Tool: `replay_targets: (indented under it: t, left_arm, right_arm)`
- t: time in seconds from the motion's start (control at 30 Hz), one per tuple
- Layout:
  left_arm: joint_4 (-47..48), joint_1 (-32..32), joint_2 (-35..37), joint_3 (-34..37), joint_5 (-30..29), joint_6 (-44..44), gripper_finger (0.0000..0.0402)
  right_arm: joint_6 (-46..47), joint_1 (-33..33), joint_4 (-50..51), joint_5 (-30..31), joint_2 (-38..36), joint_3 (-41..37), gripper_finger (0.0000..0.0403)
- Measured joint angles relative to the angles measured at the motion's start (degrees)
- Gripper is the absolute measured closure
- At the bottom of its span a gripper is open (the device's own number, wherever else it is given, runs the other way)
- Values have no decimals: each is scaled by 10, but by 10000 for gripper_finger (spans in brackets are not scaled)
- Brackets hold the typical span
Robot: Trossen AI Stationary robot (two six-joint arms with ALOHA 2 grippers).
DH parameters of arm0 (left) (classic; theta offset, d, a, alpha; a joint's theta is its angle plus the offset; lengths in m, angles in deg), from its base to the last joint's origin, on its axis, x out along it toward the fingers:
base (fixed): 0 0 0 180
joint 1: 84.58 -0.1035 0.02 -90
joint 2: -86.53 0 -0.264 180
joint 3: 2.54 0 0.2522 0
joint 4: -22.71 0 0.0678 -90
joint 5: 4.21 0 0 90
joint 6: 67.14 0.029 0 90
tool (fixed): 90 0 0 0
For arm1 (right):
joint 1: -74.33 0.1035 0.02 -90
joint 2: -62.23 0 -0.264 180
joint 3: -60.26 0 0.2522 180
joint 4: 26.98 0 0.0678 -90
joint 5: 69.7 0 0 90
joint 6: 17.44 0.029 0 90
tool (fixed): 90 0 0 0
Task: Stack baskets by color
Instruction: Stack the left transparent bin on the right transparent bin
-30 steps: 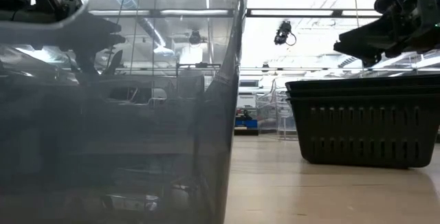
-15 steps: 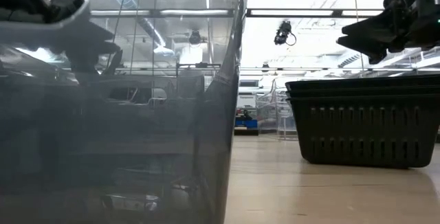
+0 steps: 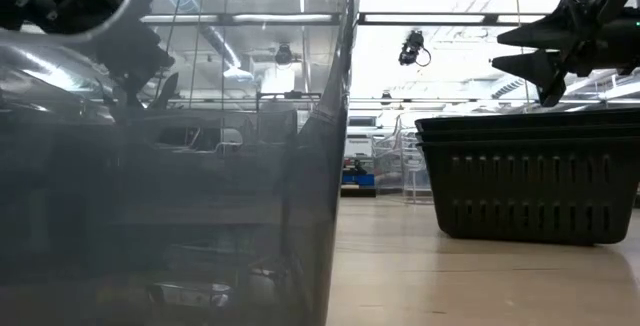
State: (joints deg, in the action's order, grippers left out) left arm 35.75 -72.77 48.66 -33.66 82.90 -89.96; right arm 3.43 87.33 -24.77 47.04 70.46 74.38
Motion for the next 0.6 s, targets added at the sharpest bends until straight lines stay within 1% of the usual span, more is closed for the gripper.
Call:
replay_targets:
  t: [0.17, 0.27, 0.43, 0.53, 0.6]
  left_arm:
    - [80, 19, -46, -59, -6, 26, 283]
    - [130, 23, -72, -91, -34, 24, 283]
    - [194, 23, -111, -124, -77, 18, 283]
    - [237, 16, -135, -151, -114, 14, 283]
    - [257, 10, -152, -175, -128, 9, 283]
  right_arm:
    - [0, 0, -3, 0, 0, 0, 214]
    - [0, 0, -4, 0, 0, 0, 213]
    - [0, 0, -3, 0, 0, 0, 214]
    - [0, 0, -3, 0, 0, 0, 213]
    - [0, 0, -3, 0, 0, 0, 213]
